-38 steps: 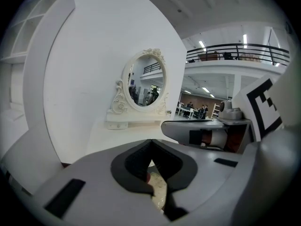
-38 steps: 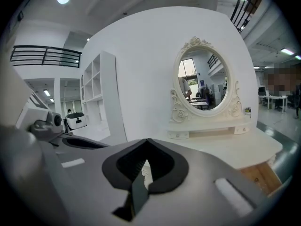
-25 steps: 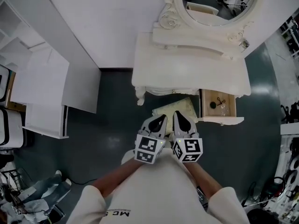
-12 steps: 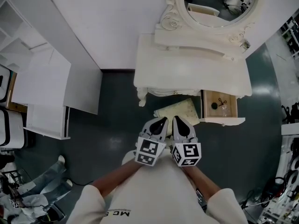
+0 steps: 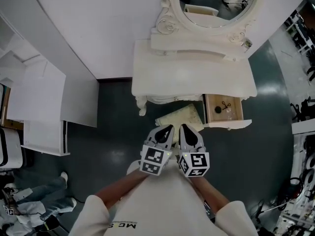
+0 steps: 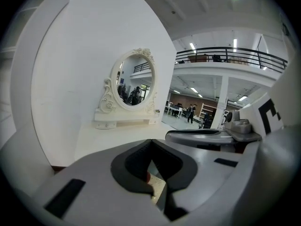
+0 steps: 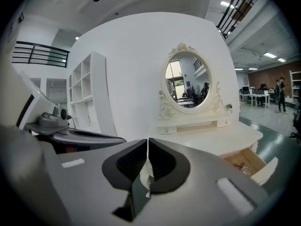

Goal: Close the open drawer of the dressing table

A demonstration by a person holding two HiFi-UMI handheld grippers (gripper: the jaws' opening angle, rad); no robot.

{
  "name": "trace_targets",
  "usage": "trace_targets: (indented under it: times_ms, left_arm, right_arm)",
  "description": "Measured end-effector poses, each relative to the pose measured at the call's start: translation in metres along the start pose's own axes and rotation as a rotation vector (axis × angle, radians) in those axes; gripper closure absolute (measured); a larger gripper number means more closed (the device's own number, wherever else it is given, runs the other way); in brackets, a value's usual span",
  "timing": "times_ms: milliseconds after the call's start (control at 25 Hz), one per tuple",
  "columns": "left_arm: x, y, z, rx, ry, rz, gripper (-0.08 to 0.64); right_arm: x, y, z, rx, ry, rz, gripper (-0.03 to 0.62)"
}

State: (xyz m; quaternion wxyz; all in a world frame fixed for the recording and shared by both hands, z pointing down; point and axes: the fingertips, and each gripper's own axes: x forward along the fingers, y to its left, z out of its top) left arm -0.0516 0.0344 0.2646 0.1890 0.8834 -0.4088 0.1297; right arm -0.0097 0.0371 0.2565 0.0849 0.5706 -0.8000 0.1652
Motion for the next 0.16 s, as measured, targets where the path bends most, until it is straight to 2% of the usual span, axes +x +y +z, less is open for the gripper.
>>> trace_targets:
  times_ms: [160]
  left_arm:
    - [0.0021, -0.0028, 0.0012, 0.003, 0.002, -0.011, 0.551]
  right_arm:
    - [-0.0027, -0.0053, -0.0007, 0.004, 0.001, -0.015, 0.591]
